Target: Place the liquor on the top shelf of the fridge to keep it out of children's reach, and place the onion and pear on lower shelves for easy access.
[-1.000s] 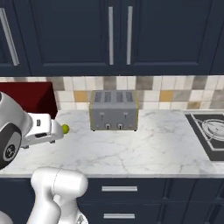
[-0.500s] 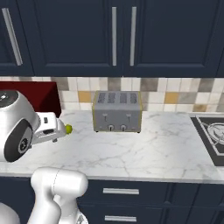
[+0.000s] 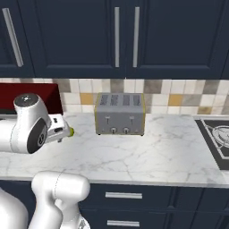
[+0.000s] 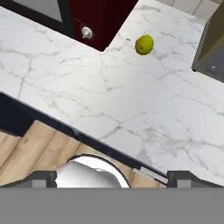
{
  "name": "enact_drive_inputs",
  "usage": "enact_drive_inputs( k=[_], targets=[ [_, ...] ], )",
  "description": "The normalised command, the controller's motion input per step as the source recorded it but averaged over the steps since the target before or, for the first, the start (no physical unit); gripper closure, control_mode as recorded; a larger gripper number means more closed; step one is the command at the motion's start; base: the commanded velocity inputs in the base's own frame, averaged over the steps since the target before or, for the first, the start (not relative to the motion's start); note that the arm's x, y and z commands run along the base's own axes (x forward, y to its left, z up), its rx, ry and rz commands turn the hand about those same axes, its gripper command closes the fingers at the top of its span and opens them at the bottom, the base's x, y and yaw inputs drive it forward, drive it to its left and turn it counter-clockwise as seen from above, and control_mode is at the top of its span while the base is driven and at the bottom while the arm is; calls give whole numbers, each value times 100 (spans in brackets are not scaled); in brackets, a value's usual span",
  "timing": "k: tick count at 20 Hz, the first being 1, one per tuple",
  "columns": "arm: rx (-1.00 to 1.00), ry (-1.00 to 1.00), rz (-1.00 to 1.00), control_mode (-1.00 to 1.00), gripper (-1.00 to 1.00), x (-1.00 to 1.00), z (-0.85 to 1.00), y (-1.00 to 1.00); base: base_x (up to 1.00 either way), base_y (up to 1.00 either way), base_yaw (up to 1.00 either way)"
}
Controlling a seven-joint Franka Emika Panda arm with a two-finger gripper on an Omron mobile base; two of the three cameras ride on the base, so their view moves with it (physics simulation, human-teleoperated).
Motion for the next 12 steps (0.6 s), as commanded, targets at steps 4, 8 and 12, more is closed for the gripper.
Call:
enact_drive_inputs(
  k=[4, 8, 12],
  targets=[
    [0, 0, 2, -100, -100, 60, -23, 26, 0, 0, 0],
    [0, 0, 0, -100, -100, 52, -18, 19, 0, 0, 0],
    [0, 0, 0, -100, -100, 49, -20, 6, 0, 0, 0]
  ],
)
